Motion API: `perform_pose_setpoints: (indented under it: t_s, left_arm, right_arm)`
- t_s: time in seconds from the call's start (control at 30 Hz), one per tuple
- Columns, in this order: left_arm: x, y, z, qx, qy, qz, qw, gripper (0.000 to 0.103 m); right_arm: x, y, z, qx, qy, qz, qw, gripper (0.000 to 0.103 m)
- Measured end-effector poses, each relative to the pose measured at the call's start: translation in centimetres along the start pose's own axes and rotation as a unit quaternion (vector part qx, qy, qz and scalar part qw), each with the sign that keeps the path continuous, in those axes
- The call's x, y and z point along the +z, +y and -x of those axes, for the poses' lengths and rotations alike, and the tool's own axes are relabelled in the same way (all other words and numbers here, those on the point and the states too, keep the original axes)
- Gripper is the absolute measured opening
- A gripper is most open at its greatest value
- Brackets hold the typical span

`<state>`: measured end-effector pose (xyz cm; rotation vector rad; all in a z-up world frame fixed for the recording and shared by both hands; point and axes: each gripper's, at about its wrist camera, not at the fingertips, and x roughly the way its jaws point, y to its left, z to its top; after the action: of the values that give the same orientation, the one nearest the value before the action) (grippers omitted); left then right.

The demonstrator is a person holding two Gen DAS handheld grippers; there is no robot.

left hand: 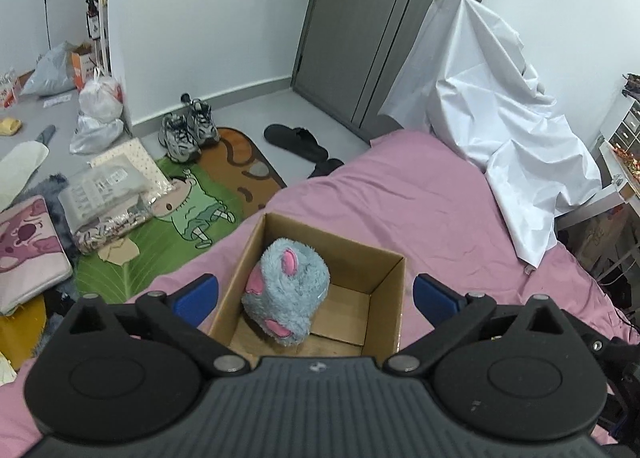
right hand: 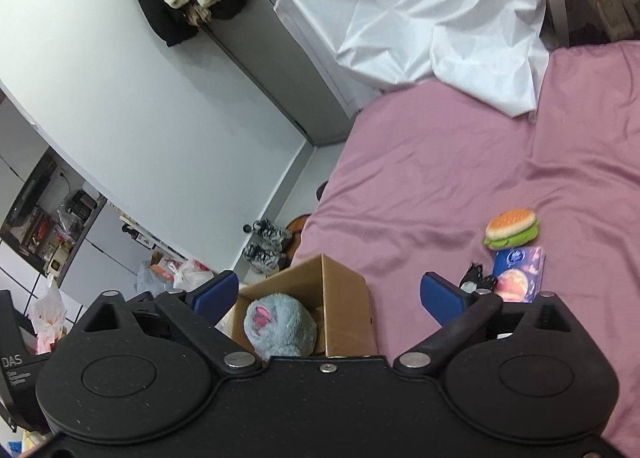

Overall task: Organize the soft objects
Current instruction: 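Open the left gripper to drop the plush into the box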

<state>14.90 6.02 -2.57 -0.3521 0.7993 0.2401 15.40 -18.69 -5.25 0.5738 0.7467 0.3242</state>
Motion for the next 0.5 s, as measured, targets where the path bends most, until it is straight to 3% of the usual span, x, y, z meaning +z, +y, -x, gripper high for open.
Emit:
perform_pose_setpoints:
  t_s: [0.13, 0.37, 0.5]
  left_arm:
    - [0.0, -0.4, 1.5, -0.006, -0.006, -0.006, 1.0000, 0.103]
    - [-0.4, -1.2, 3.5, -0.010, 0.002, -0.024, 0.9997, 0.103]
    - [-1.0, -1.8, 4.6, -0.006, 0.003, -0.033, 0.9994, 0.103]
  right_arm:
    - [0.3, 0.2, 1.1, 0.006, -0.006, 0.017, 1.000, 0.103]
    - [0.8, 0.0, 2.5, 0.013, 0.030, 0.047, 0.998, 0.103]
    - [0.9, -0.3, 3.7, 0.004, 0.027, 0.064, 0.998, 0.103]
